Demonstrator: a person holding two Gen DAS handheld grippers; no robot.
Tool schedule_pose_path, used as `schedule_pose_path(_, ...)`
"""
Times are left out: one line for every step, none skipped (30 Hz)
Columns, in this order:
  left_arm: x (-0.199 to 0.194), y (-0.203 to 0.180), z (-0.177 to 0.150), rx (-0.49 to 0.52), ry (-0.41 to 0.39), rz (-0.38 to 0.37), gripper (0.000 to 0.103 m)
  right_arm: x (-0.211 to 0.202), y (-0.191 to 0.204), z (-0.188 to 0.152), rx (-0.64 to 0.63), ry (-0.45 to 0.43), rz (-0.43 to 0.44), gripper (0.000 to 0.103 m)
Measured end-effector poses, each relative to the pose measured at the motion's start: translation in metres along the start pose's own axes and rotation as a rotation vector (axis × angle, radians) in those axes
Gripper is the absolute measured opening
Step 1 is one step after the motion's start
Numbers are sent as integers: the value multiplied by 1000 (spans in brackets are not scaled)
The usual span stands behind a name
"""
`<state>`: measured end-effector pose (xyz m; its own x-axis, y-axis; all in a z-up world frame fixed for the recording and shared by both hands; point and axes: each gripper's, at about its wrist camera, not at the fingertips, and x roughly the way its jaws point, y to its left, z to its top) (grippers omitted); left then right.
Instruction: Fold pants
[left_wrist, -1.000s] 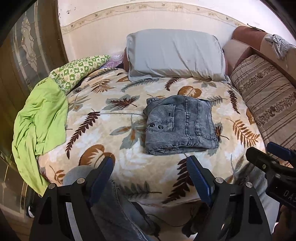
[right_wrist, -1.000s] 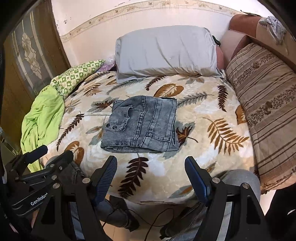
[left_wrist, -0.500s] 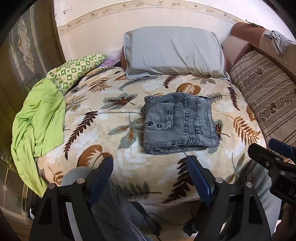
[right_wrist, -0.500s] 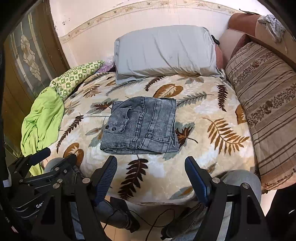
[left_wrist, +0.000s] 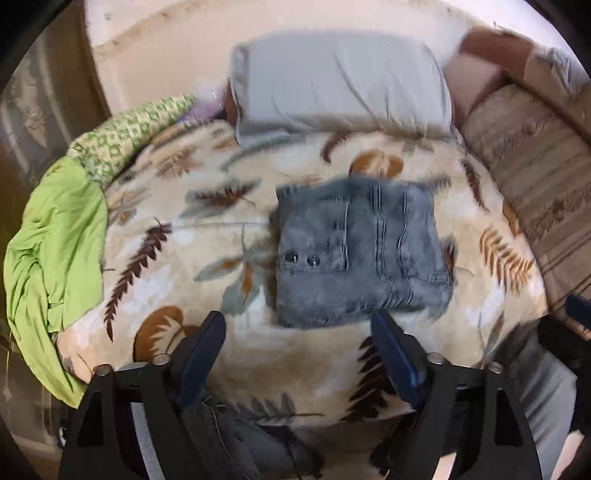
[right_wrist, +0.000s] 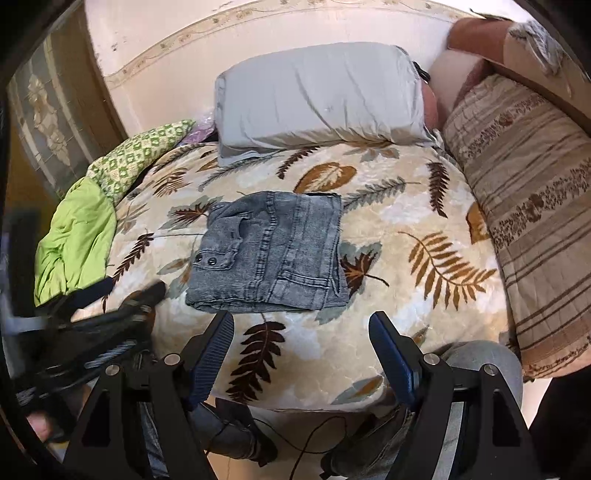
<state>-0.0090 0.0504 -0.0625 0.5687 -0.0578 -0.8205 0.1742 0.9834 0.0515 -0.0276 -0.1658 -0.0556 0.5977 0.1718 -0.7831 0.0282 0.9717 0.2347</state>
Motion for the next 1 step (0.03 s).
schedule_pose_path(1,4,0,-14,-14,-3,79,1,-3,-1,7,4,6,77)
